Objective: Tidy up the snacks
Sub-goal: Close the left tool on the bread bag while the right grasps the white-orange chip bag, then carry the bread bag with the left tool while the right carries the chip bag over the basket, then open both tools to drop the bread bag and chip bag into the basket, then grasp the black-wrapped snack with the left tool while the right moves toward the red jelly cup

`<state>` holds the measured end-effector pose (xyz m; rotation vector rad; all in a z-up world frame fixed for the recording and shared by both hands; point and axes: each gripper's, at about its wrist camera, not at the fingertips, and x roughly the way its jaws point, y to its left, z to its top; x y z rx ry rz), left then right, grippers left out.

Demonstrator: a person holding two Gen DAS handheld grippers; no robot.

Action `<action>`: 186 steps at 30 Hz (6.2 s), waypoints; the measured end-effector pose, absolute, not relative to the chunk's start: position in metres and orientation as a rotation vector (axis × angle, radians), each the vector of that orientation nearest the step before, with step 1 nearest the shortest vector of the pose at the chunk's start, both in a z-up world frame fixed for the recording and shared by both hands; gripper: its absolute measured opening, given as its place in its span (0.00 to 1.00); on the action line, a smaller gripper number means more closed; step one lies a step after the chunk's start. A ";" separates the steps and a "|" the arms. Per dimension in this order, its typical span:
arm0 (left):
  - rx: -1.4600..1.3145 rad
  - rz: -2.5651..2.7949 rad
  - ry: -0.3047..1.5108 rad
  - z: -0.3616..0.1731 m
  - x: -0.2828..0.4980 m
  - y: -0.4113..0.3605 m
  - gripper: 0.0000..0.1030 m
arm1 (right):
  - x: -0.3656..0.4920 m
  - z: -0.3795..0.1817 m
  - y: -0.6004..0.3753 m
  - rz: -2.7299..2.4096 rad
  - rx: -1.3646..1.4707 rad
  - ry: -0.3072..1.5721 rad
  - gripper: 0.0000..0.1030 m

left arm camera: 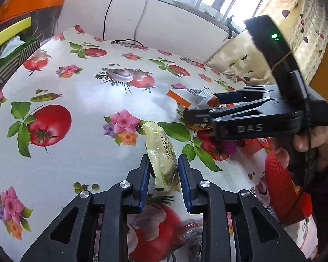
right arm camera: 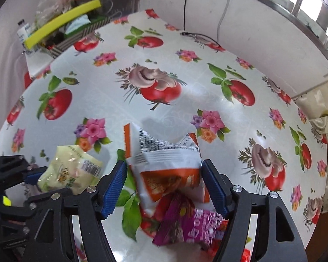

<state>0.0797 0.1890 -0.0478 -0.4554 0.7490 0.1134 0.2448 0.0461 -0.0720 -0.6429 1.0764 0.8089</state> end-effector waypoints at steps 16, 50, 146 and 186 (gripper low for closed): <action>-0.501 0.097 0.779 -0.058 0.085 0.193 0.32 | 0.231 -0.058 0.040 0.796 -0.529 1.068 0.53; -0.375 -0.007 0.654 0.018 0.051 0.120 0.25 | 0.128 0.026 -0.091 0.704 -0.333 0.902 0.53; -0.185 -0.380 0.826 0.008 0.104 -0.070 0.25 | 0.104 0.002 -0.320 0.273 -0.131 0.976 0.60; -0.263 -0.052 0.796 -0.001 0.014 0.057 0.47 | 0.049 0.021 -0.215 0.591 -0.147 0.897 0.60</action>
